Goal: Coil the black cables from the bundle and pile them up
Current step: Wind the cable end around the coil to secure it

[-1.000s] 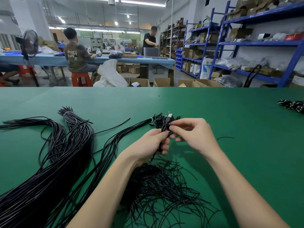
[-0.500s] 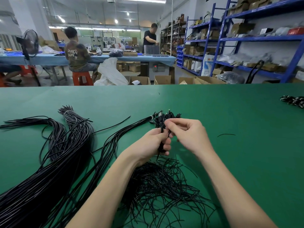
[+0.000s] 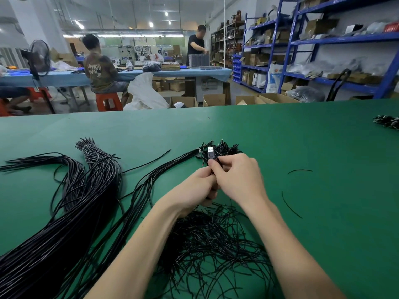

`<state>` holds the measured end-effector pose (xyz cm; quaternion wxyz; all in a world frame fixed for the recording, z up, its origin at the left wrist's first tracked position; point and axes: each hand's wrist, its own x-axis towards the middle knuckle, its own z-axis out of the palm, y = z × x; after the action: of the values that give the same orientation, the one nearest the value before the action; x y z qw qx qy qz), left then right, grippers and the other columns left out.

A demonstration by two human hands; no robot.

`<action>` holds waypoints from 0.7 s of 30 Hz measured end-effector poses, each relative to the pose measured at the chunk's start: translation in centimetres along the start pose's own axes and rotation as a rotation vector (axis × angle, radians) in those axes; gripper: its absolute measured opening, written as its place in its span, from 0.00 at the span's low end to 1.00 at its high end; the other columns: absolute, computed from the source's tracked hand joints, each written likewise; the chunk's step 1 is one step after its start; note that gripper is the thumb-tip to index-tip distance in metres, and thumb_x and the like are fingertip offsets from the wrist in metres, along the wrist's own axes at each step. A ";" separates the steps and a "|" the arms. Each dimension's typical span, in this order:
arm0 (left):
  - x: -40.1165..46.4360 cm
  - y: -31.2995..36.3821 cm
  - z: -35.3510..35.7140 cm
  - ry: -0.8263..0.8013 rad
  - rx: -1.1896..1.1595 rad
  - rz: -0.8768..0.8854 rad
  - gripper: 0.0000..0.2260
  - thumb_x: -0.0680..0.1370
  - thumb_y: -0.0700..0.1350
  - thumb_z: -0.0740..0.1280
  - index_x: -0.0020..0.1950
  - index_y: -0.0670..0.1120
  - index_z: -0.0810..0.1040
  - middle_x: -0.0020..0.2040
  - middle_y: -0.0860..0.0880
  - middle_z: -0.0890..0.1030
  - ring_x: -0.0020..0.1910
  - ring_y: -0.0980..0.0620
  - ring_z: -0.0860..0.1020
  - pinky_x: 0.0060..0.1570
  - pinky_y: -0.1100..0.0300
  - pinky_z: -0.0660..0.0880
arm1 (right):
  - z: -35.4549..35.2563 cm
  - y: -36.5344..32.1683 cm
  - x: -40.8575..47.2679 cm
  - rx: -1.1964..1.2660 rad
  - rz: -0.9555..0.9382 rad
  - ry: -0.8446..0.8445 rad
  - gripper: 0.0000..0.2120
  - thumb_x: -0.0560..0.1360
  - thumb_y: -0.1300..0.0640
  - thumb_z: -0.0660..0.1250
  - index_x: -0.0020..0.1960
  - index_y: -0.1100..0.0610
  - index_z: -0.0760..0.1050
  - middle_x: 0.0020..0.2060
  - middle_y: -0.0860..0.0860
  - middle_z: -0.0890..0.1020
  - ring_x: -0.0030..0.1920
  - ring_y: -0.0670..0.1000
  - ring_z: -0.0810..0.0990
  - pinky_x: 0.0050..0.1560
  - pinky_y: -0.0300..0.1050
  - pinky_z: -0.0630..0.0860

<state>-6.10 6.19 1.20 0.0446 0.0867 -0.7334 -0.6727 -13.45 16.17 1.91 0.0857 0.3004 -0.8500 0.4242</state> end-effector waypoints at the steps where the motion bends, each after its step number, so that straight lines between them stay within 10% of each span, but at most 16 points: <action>1: 0.0 0.0 0.0 0.006 -0.023 -0.007 0.24 0.81 0.36 0.54 0.38 0.58 0.82 0.30 0.55 0.63 0.27 0.57 0.59 0.26 0.66 0.54 | 0.1 0.0 0.0 -0.011 -0.013 0.014 0.18 0.77 0.45 0.68 0.33 0.55 0.76 0.24 0.47 0.77 0.32 0.51 0.74 0.33 0.44 0.69; 9: 0.5 0.5 -0.1 -0.002 -0.406 -0.144 0.13 0.86 0.47 0.53 0.62 0.46 0.74 0.33 0.53 0.62 0.28 0.57 0.57 0.23 0.66 0.56 | -0.3 1.2 0.7 0.649 0.259 -0.193 0.05 0.75 0.51 0.75 0.43 0.51 0.85 0.36 0.44 0.87 0.40 0.43 0.85 0.42 0.35 0.79; 21: -0.1 0.7 -0.5 0.036 -0.374 -0.112 0.11 0.85 0.40 0.56 0.44 0.48 0.64 0.32 0.51 0.69 0.28 0.56 0.61 0.24 0.66 0.58 | -1.2 2.5 1.7 0.828 0.373 -0.288 0.17 0.69 0.55 0.81 0.55 0.60 0.84 0.32 0.48 0.81 0.27 0.41 0.74 0.30 0.32 0.73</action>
<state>-5.98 5.73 1.99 0.0355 0.1293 -0.5886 -0.7972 -16.38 17.50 1.69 -0.2375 0.2075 -0.6522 0.6894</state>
